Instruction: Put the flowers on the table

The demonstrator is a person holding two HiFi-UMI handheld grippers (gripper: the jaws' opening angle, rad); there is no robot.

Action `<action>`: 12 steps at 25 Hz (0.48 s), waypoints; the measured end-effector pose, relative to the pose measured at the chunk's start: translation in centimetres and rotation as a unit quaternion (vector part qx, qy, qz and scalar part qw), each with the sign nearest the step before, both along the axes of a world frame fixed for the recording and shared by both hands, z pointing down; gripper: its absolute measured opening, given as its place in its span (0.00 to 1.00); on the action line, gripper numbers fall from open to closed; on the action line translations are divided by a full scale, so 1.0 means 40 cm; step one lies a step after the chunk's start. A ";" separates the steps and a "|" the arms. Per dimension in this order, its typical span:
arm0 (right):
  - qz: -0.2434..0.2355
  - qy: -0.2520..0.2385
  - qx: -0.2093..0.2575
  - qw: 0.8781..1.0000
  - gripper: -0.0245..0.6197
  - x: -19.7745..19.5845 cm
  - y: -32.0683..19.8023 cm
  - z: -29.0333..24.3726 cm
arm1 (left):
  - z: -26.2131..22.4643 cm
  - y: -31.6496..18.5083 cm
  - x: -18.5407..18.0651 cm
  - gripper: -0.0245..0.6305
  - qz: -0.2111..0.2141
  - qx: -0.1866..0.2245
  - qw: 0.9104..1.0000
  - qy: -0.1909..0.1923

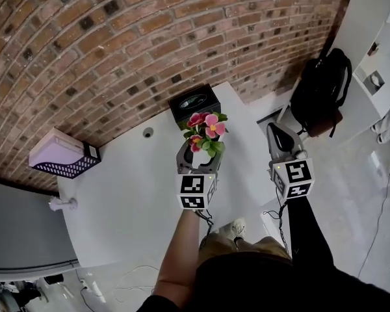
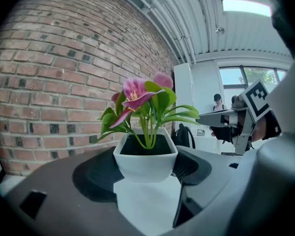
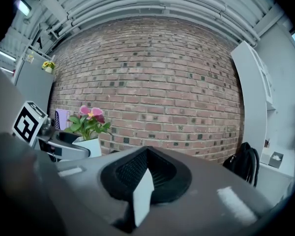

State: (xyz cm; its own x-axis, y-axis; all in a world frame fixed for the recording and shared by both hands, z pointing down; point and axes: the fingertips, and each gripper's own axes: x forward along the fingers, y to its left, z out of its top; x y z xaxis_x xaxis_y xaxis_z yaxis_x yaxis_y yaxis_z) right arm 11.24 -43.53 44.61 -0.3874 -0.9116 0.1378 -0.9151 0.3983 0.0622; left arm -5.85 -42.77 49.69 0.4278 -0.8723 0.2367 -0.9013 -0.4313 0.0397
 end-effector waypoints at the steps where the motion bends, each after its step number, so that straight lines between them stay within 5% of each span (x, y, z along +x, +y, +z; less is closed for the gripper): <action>1: 0.002 0.002 -0.003 1.000 0.04 0.008 -0.001 0.006 | 0.025 -0.006 0.012 0.56 0.002 -0.007 1.000 0.006; 12: 0.028 0.017 -0.027 0.999 0.04 0.100 0.000 0.070 | 0.253 -0.076 0.099 0.56 0.018 -0.065 0.997 0.022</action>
State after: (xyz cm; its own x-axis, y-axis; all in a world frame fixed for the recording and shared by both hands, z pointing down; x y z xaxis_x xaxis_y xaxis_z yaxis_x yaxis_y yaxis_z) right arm 15.24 -43.54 47.41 -0.3302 -0.9227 0.1988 -0.9339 0.3500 0.0733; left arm -1.90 -45.83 59.81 0.4715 -0.8191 0.3269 -0.8811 -0.4529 0.1361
